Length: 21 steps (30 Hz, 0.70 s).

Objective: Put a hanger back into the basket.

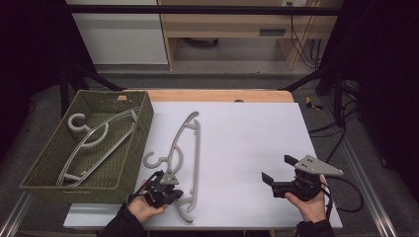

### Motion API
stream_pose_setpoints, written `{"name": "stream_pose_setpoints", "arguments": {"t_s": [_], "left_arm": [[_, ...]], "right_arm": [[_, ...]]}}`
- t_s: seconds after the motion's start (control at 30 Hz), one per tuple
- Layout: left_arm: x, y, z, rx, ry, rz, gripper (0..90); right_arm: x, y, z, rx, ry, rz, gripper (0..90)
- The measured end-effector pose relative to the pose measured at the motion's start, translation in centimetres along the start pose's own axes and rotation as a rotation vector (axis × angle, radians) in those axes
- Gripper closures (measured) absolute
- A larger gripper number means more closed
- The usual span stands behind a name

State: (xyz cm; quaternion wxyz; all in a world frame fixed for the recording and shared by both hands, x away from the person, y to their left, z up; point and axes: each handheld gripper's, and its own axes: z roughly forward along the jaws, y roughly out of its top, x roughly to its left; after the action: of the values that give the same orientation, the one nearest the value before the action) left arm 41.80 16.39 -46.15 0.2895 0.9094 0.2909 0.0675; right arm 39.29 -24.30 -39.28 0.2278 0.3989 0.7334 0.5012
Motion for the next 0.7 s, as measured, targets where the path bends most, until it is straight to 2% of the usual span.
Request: {"name": "stream_pose_setpoints", "arguments": {"t_s": [0.13,0.23,0.43,0.53,0.6,0.7], "left_arm": [[0.5,-0.6,-0.4,-0.001,0.017,-0.046,90.0],[0.8,-0.7,-0.7,-0.020,0.034,-0.075,89.6],[1.8,-0.8,-1.5,-0.101,0.118,-0.173,72.6],[2.1,-0.8,-1.8,-0.099,0.182,-0.190,58.2],[2.5,-1.0,-1.7,-0.113,0.186,-0.234,54.4],[2.8,-1.2,-1.2,-0.090,0.186,-0.249,49.6]], "right_arm": [[0.0,0.0,-0.1,-0.002,-0.005,0.003,3.0],[0.0,0.0,0.0,0.001,-0.004,0.002,2.9],[0.0,0.0,-0.1,-0.001,-0.006,0.000,3.0],[0.0,0.1,-0.1,-0.001,-0.005,-0.002,3.0],[0.0,0.1,-0.1,-0.002,-0.004,-0.002,3.0],[0.0,0.0,0.0,0.000,-0.006,-0.002,3.0]]}}
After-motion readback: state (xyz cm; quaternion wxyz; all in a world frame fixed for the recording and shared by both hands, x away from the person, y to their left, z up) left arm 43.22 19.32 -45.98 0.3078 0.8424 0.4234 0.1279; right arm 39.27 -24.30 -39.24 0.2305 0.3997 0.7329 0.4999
